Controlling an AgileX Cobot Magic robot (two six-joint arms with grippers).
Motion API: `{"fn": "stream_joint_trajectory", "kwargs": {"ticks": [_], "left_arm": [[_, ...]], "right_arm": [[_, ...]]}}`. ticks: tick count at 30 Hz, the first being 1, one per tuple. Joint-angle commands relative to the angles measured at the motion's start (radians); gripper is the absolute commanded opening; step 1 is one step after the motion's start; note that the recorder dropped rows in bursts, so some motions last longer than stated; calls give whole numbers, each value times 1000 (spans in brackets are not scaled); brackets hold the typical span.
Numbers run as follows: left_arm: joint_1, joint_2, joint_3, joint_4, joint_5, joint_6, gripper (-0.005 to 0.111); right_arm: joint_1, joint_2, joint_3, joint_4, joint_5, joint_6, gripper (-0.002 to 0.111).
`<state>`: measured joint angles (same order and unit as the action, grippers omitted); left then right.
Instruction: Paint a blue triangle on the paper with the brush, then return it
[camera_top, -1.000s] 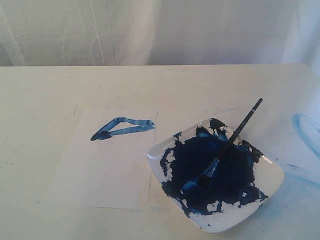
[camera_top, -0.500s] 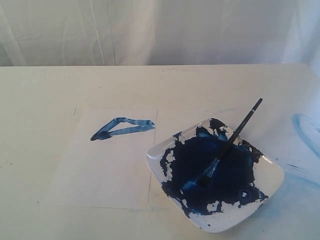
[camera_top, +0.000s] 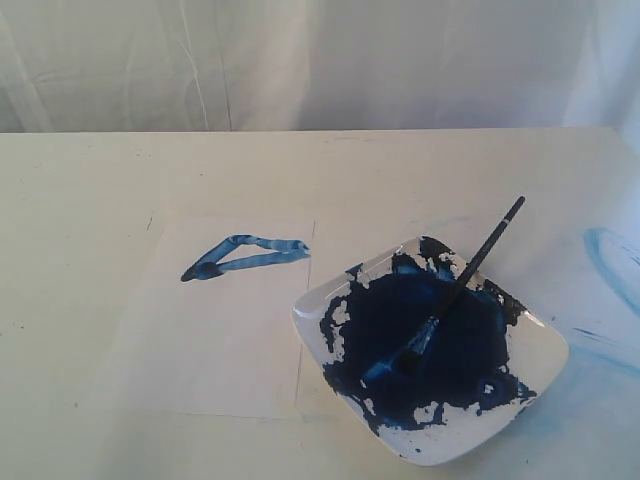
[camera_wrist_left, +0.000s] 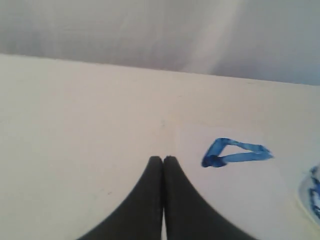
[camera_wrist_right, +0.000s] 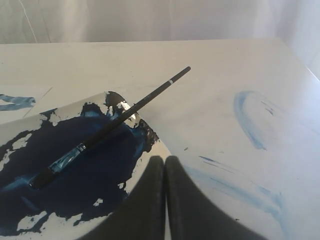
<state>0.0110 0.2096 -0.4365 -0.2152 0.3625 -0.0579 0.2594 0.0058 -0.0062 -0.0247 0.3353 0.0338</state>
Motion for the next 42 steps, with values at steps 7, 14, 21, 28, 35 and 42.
{"fn": "stream_joint_trajectory", "kwargs": {"ticks": [7, 14, 21, 28, 35, 42], "left_arm": [[0, -112, 237, 247, -93, -155, 0], [0, -175, 416, 242, -165, -121, 0], [1, -210, 437, 235, -137, -40, 0], [2, -210, 437, 233, -137, 71, 0], [53, -210, 437, 215, -137, 74, 0], [58, -210, 437, 223, -145, 15, 0]], "right_arm": [[3, -6, 6, -1, -1, -12, 0], [3, -6, 6, -1, -1, -12, 0], [3, -6, 6, -1, -1, -12, 0], [3, -6, 6, -1, 1, -12, 0], [3, -6, 6, -1, 1, -12, 0], [3, -6, 6, -1, 1, -12, 0]]}}
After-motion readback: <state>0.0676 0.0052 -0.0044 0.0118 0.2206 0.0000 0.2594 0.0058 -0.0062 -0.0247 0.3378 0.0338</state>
